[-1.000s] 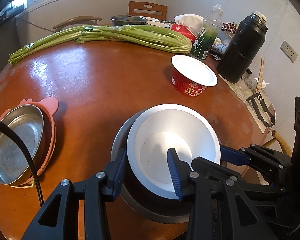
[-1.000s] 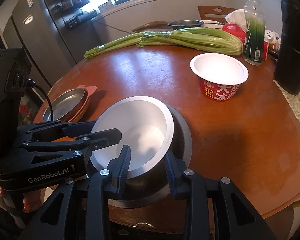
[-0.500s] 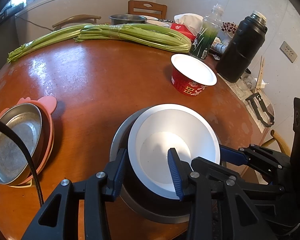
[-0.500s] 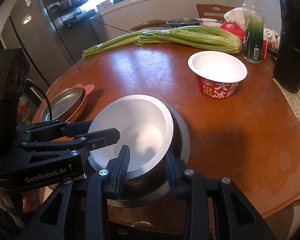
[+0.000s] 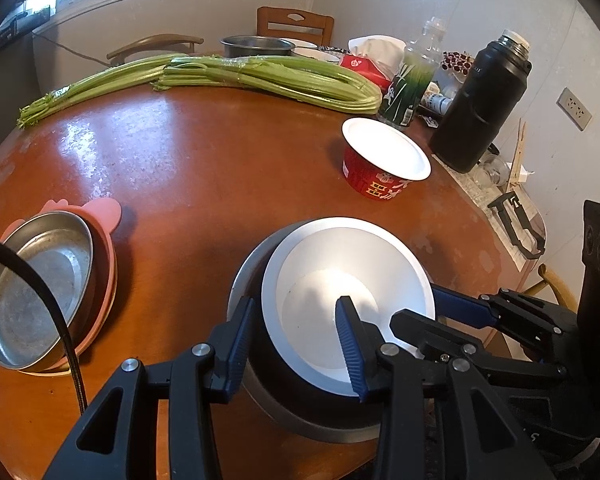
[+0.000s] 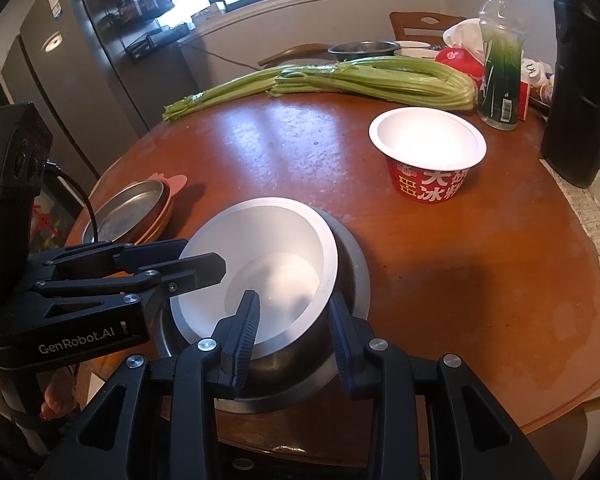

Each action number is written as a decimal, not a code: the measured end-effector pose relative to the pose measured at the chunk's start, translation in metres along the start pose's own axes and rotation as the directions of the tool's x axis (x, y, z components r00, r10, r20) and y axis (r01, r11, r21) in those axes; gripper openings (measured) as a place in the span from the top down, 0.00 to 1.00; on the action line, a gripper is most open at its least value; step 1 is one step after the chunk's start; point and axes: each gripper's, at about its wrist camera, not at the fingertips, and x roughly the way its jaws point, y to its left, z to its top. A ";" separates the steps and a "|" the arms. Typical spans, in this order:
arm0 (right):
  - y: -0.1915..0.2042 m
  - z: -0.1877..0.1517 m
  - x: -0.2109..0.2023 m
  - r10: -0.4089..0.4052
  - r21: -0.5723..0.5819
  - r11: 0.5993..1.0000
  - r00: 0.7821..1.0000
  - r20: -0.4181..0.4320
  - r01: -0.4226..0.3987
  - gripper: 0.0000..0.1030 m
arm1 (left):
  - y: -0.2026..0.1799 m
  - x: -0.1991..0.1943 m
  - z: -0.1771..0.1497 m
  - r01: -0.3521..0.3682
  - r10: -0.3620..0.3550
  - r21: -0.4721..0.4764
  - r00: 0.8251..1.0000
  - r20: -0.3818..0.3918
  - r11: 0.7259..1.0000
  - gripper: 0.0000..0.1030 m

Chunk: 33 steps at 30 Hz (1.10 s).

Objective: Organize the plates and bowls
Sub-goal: 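Lower the red noodle bowl into the deep steel bowl with both tools, then open both tools and withdraw from the noodle bowl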

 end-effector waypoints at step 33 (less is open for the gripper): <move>-0.018 0.033 -0.010 0.009 0.006 1.000 0.998 0.056 -0.010 0.64 | -0.011 -0.004 0.040 -0.048 0.046 0.044 0.998 0.047 0.998 0.59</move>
